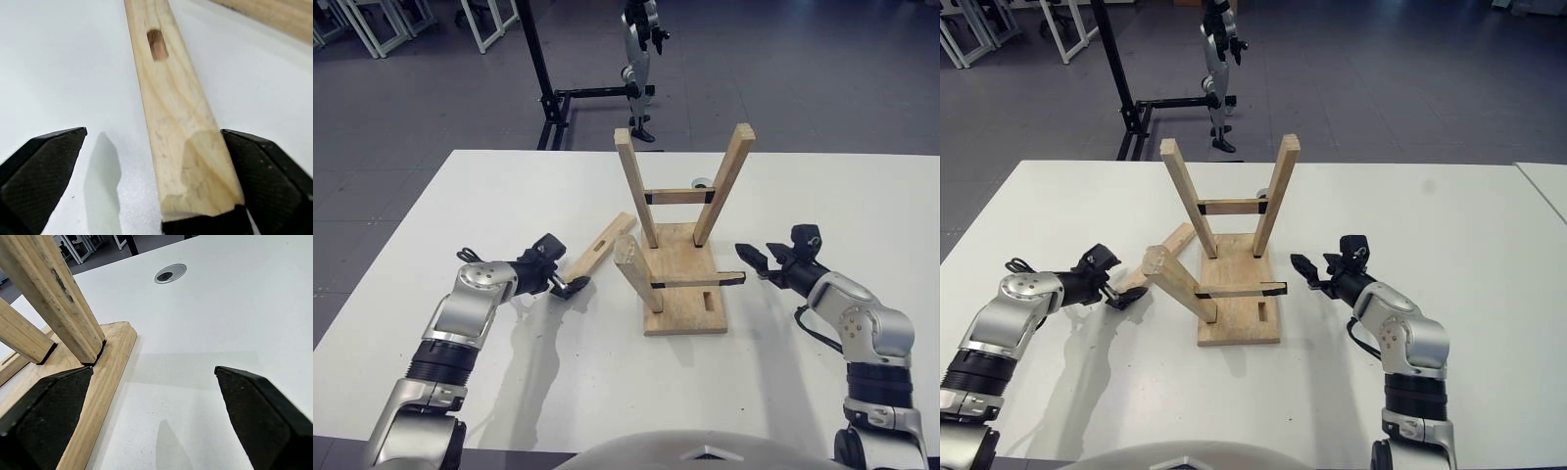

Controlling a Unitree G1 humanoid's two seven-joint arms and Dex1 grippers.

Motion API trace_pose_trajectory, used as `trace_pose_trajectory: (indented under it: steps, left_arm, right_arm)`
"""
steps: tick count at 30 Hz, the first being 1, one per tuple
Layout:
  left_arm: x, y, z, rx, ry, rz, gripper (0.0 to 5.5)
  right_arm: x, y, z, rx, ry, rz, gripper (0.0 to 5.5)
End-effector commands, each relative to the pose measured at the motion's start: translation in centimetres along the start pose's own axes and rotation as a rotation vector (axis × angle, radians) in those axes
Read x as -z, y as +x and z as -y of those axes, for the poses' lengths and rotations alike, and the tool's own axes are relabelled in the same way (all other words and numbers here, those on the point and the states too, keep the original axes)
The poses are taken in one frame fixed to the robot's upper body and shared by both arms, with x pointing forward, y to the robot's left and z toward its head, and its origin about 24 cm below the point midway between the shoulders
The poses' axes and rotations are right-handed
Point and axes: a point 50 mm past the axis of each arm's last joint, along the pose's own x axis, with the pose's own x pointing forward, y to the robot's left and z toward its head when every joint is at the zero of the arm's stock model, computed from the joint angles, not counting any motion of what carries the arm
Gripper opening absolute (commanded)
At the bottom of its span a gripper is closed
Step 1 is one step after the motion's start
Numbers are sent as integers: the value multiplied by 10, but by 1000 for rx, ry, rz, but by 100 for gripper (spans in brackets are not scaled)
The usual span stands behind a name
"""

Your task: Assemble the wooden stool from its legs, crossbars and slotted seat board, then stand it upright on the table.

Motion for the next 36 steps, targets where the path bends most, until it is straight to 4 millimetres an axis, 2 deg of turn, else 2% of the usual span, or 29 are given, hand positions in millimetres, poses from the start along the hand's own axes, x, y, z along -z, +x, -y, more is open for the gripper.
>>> trace_pose_trajectory:
  steps: [1, 9, 12, 16, 22, 23, 25, 26, 28, 30, 31, 33, 36]
  left_arm:
    - [38, 7, 3, 11, -6, -164, 494]
    - [75, 9, 26, 133, -273, -224, 359]
    - [89, 7, 28, 128, -234, -284, 320]
    - [98, 8, 34, 129, -155, -305, 264]
    - [100, 14, 33, 19, -194, -206, 206]
    - [94, 14, 26, -38, -232, -153, 206]
    - [68, 5, -4, -229, -362, 61, 206]
    - [51, -5, -22, -316, -408, 187, 206]
    - [6, -29, -45, -353, -467, 498, 206]
    - [-47, -52, -43, -169, -459, 809, 206]
    - [-66, -58, -37, -69, -447, 898, 206]
    - [-89, -64, -24, 112, -451, 991, 206]
    - [-108, -65, -9, 316, -427, 1006, 206]
  right_arm:
    - [0, 0, -2, 5, 8, 1, 459]
    - [-24, -1, 8, 44, -3, 65, 459]
    - [-37, -1, 8, 35, 50, 114, 459]
    - [-45, -1, 11, 60, 55, 145, 459]
    - [-58, -1, 16, 85, 26, 191, 459]
    - [-62, -1, 17, 85, 22, 205, 459]
    - [-75, -4, 18, 72, 34, 252, 459]
    - [-85, -7, 18, 48, 50, 294, 459]
    - [-108, -13, 11, -55, 111, 397, 459]
    - [-135, -23, -23, -382, 140, 491, 459]
    - [-142, -29, -40, -542, 147, 507, 459]
    - [-149, -35, -64, -775, 159, 491, 459]
    - [-154, -27, -84, -926, 188, 433, 459]
